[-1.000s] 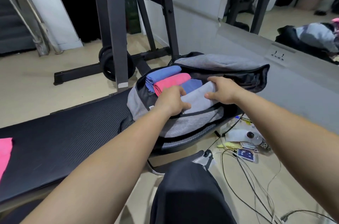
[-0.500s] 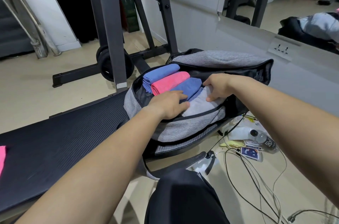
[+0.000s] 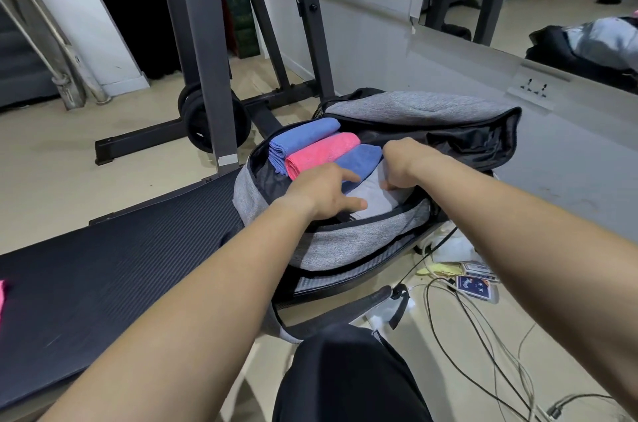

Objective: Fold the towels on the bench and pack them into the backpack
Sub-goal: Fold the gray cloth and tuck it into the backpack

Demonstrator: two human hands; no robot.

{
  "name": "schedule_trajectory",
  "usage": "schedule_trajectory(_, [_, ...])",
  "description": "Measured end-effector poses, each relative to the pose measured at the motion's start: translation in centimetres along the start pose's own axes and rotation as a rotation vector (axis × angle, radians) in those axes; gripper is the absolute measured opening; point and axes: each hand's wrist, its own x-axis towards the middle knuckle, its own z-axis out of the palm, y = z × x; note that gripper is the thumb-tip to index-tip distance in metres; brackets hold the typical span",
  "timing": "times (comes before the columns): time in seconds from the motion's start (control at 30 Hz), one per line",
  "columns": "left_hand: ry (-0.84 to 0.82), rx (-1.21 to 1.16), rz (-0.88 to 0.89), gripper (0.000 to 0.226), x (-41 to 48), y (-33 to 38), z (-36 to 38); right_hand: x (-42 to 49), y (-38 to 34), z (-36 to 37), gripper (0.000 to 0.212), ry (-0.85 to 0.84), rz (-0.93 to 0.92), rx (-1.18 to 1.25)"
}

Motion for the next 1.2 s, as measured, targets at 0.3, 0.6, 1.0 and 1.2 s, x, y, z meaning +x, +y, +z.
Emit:
schedule_trajectory(0.3, [-0.016, 0.035, 0.007, 0.065, 0.3, -0.4, 0.4, 0.5, 0.8, 0.0, 0.051, 0.038, -0.443, -0.215])
schedule_trajectory(0.6, [0.016, 0.043, 0.013, 0.064, 1.0, -1.4, 1.0, 0.8, 1.5, 4.6, 0.066, -0.145, -0.319, 0.051])
schedule_trajectory(1.0, [0.034, -0.216, -0.001, 0.062, -0.1, -1.6, 1.4, -0.6, 0.6, 5.4, 0.059, 0.042, -0.326, 0.017])
schedule_trajectory(1.2, [-0.036, 0.04, -0.051, 0.072, -0.5, -1.2, 3.5, 0.9, 0.8, 5.7, 0.064, 0.137, -0.446, -0.044])
